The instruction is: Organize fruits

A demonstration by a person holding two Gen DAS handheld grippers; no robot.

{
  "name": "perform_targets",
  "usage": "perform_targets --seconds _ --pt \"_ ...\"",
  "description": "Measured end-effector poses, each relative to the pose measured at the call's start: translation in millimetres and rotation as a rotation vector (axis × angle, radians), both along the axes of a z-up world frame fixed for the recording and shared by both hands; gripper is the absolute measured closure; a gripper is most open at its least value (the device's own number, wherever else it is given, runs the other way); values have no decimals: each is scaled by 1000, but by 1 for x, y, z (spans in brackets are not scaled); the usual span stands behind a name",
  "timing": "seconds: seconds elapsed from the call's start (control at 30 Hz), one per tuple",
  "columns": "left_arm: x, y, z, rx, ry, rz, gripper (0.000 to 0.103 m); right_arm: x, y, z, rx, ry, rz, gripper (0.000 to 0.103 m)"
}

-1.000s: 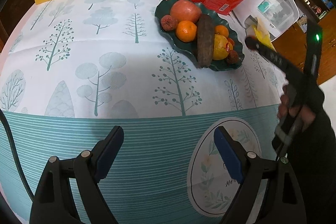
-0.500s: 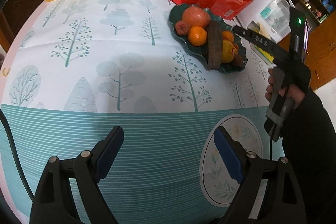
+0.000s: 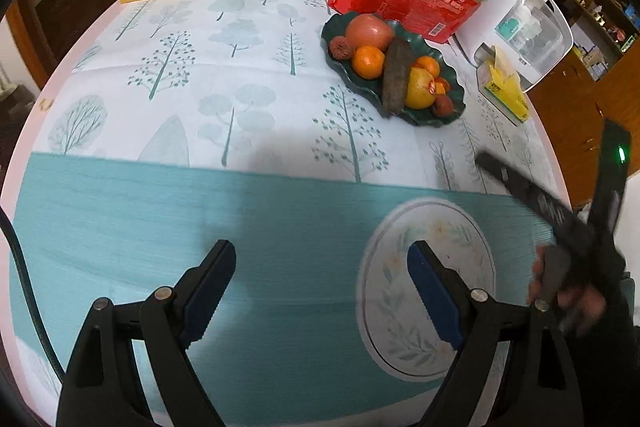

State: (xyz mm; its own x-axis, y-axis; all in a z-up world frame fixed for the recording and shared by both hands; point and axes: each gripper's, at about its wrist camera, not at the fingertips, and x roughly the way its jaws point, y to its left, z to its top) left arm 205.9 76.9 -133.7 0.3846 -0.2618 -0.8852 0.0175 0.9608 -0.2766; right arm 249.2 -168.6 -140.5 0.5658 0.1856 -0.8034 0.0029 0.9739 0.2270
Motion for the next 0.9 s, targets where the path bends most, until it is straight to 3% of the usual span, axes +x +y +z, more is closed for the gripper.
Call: perform_targets --seconds 0.13,0.37,0.6,0.9 --pt "-36 -19 0 -2 3 29 16 -50 -15 -5 -7 49 -1 13" --pt "-106 -47 11 21 -14 54 16 -144 -42 -7 -18 166 35 12" --pt "-161 -73 50 145 -107 66 16 -208 -62 35 -9 193 132 11" --pt "-191 -103 119 165 -162 4 10 -241 -76 107 -1 153 165 8"
